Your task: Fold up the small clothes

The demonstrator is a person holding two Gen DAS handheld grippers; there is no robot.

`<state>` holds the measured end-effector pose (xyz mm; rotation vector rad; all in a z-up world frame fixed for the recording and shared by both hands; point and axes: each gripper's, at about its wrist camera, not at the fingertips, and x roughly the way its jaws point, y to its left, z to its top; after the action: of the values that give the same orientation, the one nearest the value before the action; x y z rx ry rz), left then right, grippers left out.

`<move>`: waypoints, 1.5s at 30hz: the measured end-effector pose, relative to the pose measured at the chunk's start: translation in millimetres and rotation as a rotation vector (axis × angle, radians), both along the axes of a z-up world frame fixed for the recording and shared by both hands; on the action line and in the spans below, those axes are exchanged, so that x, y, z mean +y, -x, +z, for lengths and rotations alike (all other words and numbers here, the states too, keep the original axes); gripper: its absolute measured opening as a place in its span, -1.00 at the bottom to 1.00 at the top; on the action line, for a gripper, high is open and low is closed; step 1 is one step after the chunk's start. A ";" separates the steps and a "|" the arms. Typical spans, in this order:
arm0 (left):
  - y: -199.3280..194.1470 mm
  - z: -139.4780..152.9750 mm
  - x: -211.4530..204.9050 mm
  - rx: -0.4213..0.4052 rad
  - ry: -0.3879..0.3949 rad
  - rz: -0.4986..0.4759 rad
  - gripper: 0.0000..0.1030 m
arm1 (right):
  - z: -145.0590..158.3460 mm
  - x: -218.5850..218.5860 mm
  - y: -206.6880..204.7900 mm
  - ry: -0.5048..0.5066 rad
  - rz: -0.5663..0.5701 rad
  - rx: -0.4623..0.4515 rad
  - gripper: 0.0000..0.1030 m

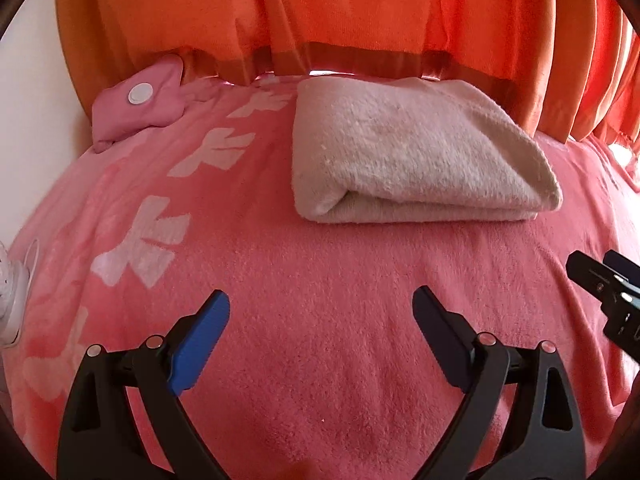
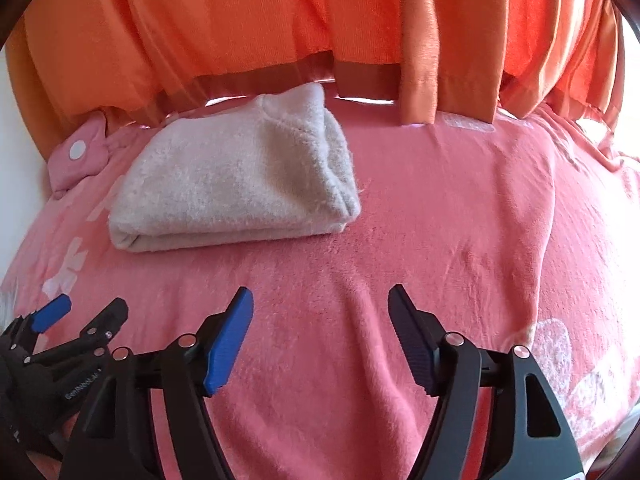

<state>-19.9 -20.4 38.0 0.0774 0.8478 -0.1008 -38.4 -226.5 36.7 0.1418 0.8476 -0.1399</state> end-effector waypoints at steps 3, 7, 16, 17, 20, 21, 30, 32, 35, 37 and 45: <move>-2.2 -1.8 0.3 -0.007 0.002 0.013 0.75 | -3.1 8.2 -2.7 0.015 0.016 0.005 0.34; -7.0 -4.5 0.0 -0.009 -0.002 0.029 0.75 | -10.3 17.7 -8.8 0.027 0.025 0.020 0.34; -9.9 -8.8 -6.3 -0.021 0.003 0.022 0.75 | -16.9 29.6 -15.3 0.058 0.043 0.015 0.40; -9.5 -8.2 -7.0 -0.027 0.002 0.024 0.75 | -16.8 31.0 -15.3 0.064 0.043 0.012 0.40; -10.2 -7.4 -7.4 -0.034 0.004 0.027 0.75 | -16.4 31.2 -15.6 0.057 0.033 0.009 0.41; -10.3 -7.7 -7.5 -0.032 0.008 0.028 0.75 | -16.3 31.2 -15.7 0.054 0.029 0.008 0.41; -13.3 -7.6 -7.2 -0.034 -0.003 0.040 0.75 | -17.1 32.6 -16.0 0.055 0.024 0.005 0.41; -13.8 -8.1 -6.8 -0.032 -0.001 0.043 0.75 | -17.2 32.9 -16.1 0.061 0.024 0.002 0.41; -14.6 -8.6 -6.2 -0.029 0.000 0.044 0.75 | -17.4 33.1 -16.5 0.059 0.022 0.003 0.41; -15.1 -8.8 -5.9 -0.025 0.001 0.045 0.75 | -17.4 33.9 -16.3 0.059 0.021 0.003 0.41; -16.0 -10.1 -5.3 -0.016 0.002 0.048 0.75 | -18.4 33.4 -16.7 0.064 0.011 0.001 0.42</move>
<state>-3.9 -25.7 27.9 0.0563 0.8331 -0.0561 -21.6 -193.1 18.3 0.0766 0.8437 -0.1564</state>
